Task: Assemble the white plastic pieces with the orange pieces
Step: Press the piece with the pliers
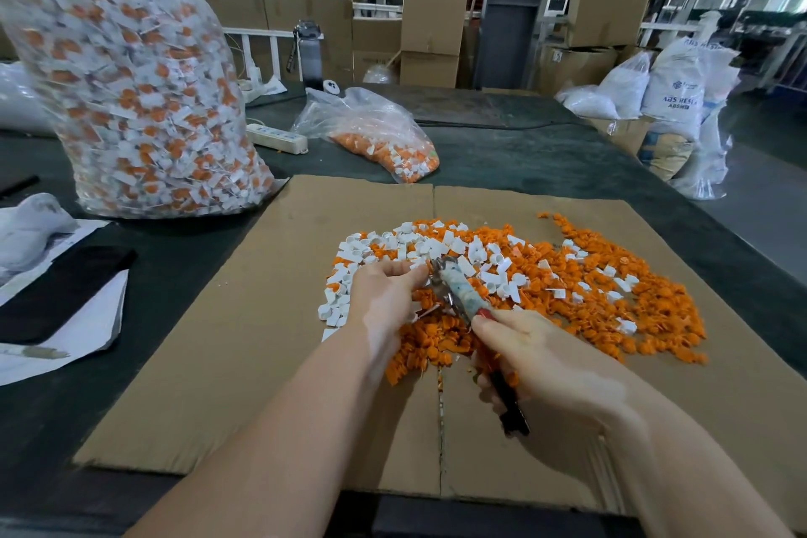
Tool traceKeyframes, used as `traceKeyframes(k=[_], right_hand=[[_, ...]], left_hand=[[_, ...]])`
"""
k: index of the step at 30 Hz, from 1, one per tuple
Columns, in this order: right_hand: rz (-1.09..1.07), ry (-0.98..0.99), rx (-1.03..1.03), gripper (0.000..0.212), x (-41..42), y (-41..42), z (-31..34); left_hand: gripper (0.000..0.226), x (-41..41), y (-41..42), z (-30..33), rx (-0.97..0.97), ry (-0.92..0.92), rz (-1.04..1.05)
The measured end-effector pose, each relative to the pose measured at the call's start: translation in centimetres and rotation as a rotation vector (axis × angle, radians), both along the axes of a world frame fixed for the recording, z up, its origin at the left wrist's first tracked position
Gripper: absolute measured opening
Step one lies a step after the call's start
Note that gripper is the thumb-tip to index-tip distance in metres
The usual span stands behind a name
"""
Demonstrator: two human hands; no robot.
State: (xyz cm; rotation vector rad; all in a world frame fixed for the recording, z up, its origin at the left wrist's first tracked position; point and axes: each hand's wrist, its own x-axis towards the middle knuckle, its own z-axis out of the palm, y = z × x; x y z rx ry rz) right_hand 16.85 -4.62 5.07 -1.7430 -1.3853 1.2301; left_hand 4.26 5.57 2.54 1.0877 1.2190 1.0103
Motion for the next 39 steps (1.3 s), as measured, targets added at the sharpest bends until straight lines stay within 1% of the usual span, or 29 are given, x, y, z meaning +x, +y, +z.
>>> traceKeyframes(k=[2, 5, 7, 14, 18, 20, 22, 25, 27, 29, 31, 33, 34, 36, 37, 38, 39], right_hand=[[0.004, -0.055, 0.02, 0.041, -0.4, 0.0, 0.0], [0.011, -0.331, 0.144, 0.037, -0.7, 0.4, -0.2], [0.006, -0.421, 0.198, 0.034, -0.8, 0.6, -0.4], [-0.032, -0.484, 0.283, 0.026, -0.7, 0.7, -1.4], [-0.084, -0.359, 0.335, 0.021, -0.3, 0.4, -2.0], [-0.159, -0.346, 0.369, 0.022, 0.3, 0.4, -2.3], [-0.262, -0.446, 0.388, 0.029, 1.3, 0.6, -2.6], [-0.409, -0.753, 0.328, 0.043, 3.8, 1.1, -2.9], [-0.456, -0.925, 0.256, 0.049, 5.4, 1.3, -3.3], [-0.48, -1.028, 0.212, 0.053, 6.2, 1.5, -3.9], [-0.477, -1.097, 0.199, 0.057, 6.5, 1.6, -4.4], [-0.463, -1.107, 0.169, 0.062, 6.9, 1.8, -4.9], [-0.456, -1.114, 0.138, 0.065, 7.0, 1.8, -5.0], [-0.438, -1.205, 0.081, 0.069, 6.9, 1.7, -5.0], [-0.44, -1.255, 0.103, 0.068, 6.6, 1.6, -4.8], [-0.442, -1.264, 0.196, 0.064, 6.1, 1.7, -4.6], [-0.427, -1.219, 0.354, 0.056, 5.5, 1.9, -4.4]], left_hand=[[0.01, 0.0, 0.0, 0.0, 0.001, 0.005, 0.011], [0.008, 0.1, -0.1, 0.0, -0.006, 0.005, 0.021], [0.008, 0.1, 0.0, 0.1, -0.008, -0.005, 0.019], [0.011, 0.3, -0.3, 0.1, 0.005, -0.018, 0.034], [0.009, 0.1, 0.1, 0.3, 0.036, -0.011, 0.062], [0.007, -0.4, 0.2, 0.2, 0.044, -0.046, 0.07], [0.006, -0.8, 0.1, 0.0, 0.039, -0.087, 0.042], [0.008, -1.0, -0.2, -0.3, 0.001, -0.135, -0.016], [0.009, -0.9, -0.4, -0.4, -0.013, -0.166, -0.044], [0.013, -0.6, -0.5, -0.6, -0.007, -0.165, -0.077], [0.014, -0.4, -0.6, -0.7, 0.01, -0.135, -0.099], [0.011, -0.3, -0.7, -0.7, 0.032, -0.109, -0.101], [0.014, -0.3, -0.7, -0.7, 0.045, -0.096, -0.096], [0.017, -0.3, -0.7, -0.6, 0.072, -0.07, -0.089], [0.018, -0.3, -0.8, -0.5, 0.087, -0.053, -0.092], [0.017, -0.3, -0.8, -0.4, 0.103, -0.035, -0.1], [0.017, -0.2, -0.9, -0.4, 0.115, -0.021, -0.109]])
